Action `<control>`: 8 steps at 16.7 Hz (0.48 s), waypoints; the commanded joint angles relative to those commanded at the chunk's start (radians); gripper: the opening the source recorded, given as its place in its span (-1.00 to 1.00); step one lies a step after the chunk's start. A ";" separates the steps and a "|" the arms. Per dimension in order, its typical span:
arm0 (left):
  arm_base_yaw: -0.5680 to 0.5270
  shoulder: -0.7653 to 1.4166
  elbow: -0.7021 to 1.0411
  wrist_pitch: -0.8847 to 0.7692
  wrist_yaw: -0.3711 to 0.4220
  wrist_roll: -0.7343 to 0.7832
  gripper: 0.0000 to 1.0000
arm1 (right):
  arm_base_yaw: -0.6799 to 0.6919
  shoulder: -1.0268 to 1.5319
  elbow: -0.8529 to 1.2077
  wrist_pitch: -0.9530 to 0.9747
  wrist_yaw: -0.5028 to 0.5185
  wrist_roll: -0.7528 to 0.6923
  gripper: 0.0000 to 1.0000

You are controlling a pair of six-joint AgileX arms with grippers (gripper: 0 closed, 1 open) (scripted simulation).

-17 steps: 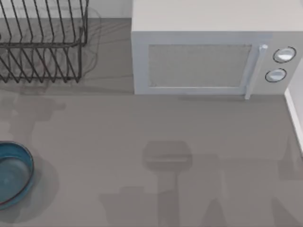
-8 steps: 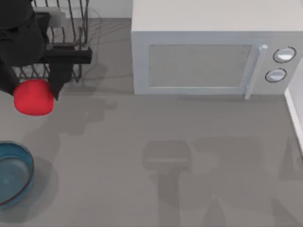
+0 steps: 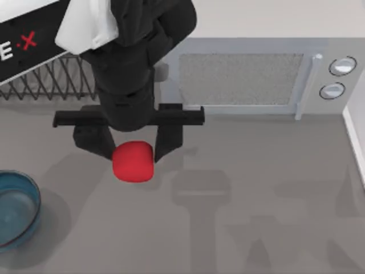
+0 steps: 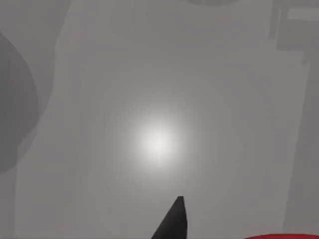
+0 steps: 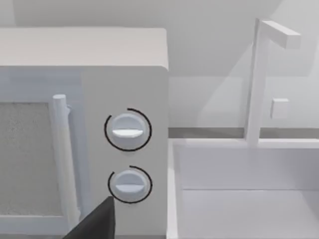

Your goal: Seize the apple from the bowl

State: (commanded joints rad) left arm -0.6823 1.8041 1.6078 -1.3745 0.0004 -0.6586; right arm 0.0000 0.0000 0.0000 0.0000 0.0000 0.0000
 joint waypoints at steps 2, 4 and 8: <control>0.000 0.000 0.000 0.000 0.000 0.000 -1.00 | 0.000 0.000 0.000 0.000 0.000 0.000 1.00; 0.004 -0.003 0.000 0.001 0.000 0.003 -1.00 | 0.000 0.000 0.000 0.000 0.000 0.000 1.00; 0.005 0.015 -0.102 0.115 0.000 0.004 -1.00 | 0.000 0.000 0.000 0.000 0.000 0.000 1.00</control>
State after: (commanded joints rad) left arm -0.6774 1.8191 1.5063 -1.2598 0.0003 -0.6541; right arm 0.0000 0.0000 0.0000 0.0000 0.0000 0.0000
